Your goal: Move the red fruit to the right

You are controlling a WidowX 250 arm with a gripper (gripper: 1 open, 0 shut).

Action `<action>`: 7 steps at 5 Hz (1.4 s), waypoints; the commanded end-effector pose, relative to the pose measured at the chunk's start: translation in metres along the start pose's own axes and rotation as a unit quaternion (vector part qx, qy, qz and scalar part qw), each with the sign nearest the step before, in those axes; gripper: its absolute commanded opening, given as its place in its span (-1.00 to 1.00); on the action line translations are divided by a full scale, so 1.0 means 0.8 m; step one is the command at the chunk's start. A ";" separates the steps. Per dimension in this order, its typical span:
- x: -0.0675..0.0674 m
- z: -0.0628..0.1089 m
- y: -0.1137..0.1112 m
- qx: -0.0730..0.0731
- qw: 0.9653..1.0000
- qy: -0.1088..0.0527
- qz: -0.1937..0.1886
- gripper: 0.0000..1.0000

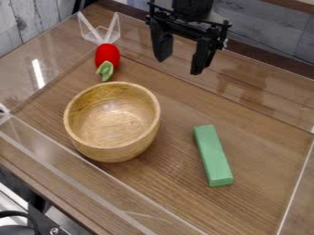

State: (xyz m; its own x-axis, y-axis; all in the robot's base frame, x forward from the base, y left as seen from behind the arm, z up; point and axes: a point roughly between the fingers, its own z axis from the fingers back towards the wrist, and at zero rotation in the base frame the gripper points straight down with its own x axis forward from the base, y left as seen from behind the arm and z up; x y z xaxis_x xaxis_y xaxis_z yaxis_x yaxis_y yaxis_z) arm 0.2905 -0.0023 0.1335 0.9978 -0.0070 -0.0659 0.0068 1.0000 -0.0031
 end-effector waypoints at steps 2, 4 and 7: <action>0.006 -0.004 0.052 -0.007 0.999 -0.001 0.051 1.00; 0.015 -0.008 0.152 -0.017 0.996 -0.021 0.087 1.00; 0.043 -0.041 0.208 -0.027 0.993 -0.037 0.112 1.00</action>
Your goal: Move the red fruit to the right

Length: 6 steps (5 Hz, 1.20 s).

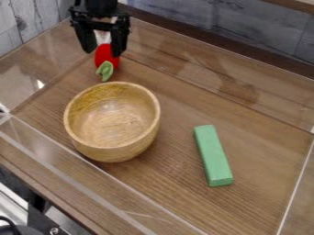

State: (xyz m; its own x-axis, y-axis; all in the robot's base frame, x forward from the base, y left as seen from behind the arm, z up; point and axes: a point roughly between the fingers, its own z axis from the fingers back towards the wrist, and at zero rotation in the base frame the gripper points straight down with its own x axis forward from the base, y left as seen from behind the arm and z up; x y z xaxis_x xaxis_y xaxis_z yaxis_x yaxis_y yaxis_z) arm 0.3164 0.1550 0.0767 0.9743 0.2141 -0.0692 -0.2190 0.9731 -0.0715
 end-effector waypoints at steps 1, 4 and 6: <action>0.019 0.017 0.014 0.007 0.999 -0.038 0.004 1.00; 0.039 -0.004 0.027 0.002 0.999 -0.044 0.024 1.00; 0.047 -0.014 0.029 0.003 0.998 -0.046 0.033 1.00</action>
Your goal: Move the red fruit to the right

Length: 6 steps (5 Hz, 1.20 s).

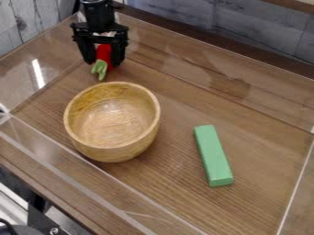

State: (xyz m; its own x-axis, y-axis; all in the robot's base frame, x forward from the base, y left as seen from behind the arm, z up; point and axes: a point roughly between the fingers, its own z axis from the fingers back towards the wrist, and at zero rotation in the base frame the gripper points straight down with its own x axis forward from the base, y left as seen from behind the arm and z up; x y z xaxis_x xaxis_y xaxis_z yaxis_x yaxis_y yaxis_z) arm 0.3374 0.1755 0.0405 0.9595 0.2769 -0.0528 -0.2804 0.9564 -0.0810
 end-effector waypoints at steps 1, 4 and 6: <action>0.015 0.024 0.005 0.006 0.999 -0.038 0.006 1.00; 0.016 0.023 0.001 -0.002 0.999 -0.043 0.017 1.00; 0.016 0.020 -0.001 -0.003 0.999 -0.046 0.022 1.00</action>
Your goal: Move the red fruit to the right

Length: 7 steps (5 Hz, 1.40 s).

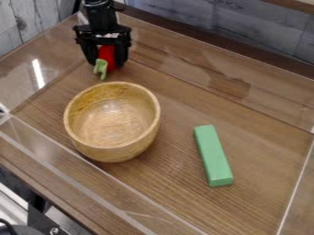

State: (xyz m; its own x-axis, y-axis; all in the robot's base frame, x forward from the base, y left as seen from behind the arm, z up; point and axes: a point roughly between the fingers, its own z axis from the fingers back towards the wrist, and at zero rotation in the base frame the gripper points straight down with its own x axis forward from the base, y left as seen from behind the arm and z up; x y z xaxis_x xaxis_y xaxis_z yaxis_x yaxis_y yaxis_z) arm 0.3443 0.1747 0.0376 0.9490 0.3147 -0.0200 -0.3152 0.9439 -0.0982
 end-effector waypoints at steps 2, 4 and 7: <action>0.007 0.022 -0.001 0.005 1.000 -0.028 0.008 -1.00; -0.003 0.066 -0.031 -0.014 0.999 -0.040 0.014 -1.00; -0.051 0.077 -0.166 -0.040 0.997 -0.021 -0.061 -1.00</action>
State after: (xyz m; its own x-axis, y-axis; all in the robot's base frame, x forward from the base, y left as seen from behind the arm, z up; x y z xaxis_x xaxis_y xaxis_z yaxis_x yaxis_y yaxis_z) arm 0.3424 0.0348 0.0853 0.9825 0.1804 -0.0469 -0.1860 0.9654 -0.1827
